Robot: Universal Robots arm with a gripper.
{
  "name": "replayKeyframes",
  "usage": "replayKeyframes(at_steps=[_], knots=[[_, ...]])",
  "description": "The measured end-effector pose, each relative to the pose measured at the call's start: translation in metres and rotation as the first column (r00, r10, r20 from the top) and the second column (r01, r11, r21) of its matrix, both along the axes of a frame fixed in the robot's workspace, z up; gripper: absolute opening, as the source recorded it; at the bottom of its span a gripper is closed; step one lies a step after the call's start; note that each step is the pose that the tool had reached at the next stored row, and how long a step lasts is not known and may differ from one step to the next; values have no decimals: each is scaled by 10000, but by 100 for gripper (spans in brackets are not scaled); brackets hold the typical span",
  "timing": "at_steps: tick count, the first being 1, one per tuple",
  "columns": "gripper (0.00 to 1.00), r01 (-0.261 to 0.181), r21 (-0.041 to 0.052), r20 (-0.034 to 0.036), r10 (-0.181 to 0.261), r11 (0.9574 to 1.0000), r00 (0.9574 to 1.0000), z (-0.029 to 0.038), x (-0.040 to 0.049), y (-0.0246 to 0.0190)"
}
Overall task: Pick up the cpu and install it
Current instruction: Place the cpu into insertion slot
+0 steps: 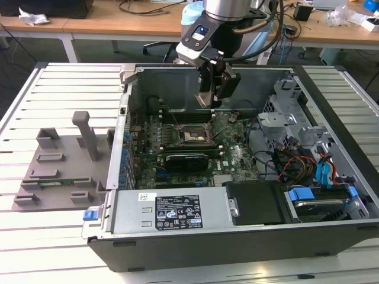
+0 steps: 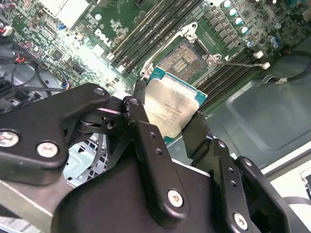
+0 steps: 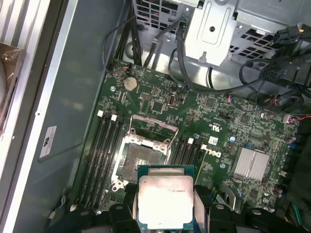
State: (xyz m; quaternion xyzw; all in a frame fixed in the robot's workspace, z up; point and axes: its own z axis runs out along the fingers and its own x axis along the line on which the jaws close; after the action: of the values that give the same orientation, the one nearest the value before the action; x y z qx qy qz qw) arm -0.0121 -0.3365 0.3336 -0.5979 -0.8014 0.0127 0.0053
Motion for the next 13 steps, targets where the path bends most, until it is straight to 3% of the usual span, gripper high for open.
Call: replayKeyframes(at_steps=[10,13], knots=[[55,897,-1,0,-897,9960,9960,-2,0,0],[55,1213,-1,-1,-1213,9926,9926,-3,0,0]])
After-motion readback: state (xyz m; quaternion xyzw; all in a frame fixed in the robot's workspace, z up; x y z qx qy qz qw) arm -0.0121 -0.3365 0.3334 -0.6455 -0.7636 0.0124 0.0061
